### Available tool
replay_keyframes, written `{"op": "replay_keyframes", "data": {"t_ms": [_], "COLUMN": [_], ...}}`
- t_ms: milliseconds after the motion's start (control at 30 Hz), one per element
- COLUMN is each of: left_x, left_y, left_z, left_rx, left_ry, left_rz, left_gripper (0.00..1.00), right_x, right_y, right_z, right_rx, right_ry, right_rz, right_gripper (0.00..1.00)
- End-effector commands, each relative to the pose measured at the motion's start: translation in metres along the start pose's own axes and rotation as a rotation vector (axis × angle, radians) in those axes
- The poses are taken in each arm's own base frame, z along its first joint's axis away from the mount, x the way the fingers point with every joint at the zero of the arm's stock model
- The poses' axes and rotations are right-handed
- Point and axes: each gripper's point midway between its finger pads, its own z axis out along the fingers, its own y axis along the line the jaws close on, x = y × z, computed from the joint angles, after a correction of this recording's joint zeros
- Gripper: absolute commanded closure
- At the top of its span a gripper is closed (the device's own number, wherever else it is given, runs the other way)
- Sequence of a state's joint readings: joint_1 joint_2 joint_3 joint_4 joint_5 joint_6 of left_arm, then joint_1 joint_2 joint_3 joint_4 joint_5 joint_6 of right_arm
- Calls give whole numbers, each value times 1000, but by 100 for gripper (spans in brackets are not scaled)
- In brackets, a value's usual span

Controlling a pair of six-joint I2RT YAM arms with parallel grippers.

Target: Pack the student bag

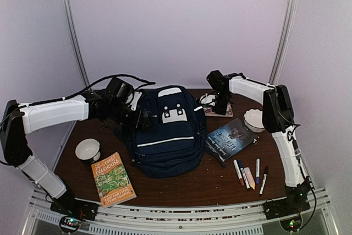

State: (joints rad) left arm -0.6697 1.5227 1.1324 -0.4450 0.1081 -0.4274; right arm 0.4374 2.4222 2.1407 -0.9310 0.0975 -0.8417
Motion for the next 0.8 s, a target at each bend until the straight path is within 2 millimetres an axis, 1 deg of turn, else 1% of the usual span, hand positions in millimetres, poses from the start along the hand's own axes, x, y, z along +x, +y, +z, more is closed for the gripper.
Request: {"op": "replay_keyframes", "data": {"t_ms": [0,100,200,233,333,400,433,533,567,633,667,700,733,767], "left_x": [-8,-8,-6,-6,-4,-4,-4,-3,-3,-2,-2,-2,-1,-1], "left_y": [-4,-4,-3,-3,-2,-2,-2,-1,-1,-1,-1,0,0,0], "left_z": [2,3,3,3,3,3,3,4,5,6,6,6,7,7], "left_rx": [6,5,4,4,0,-1,-2,-6,-7,-6,-7,-8,-10,-11], "left_ry": [-24,-22,-19,-19,-17,-17,-16,-14,-13,-10,-9,-9,-8,-6], "left_rz": [27,27,25,25,25,25,24,24,25,25,25,25,27,26], "left_gripper": [20,21,21,20,21,21,21,20,20,21,21,20,20,21], "right_x": [-11,-15,-11,-9,0,5,6,10,8,11,9,13,9,10], "right_y": [-28,-33,-26,-25,-18,-13,-10,-5,-9,-6,-10,-3,-5,-5], "right_z": [-27,-31,-25,-22,-12,-7,-5,3,5,17,15,28,28,28], "right_rx": [89,108,83,85,91,90,82,56,67,39,38,3,-21,-51], "right_ry": [-94,-113,-87,-78,-47,-33,-27,-5,2,36,43,78,72,82], "right_rz": [62,94,39,30,-29,-66,-87,-120,-117,-125,-125,-130,-123,-120], "right_gripper": [100,100,100,97,68,58,56,53,53,52,53,54,59,64]}}
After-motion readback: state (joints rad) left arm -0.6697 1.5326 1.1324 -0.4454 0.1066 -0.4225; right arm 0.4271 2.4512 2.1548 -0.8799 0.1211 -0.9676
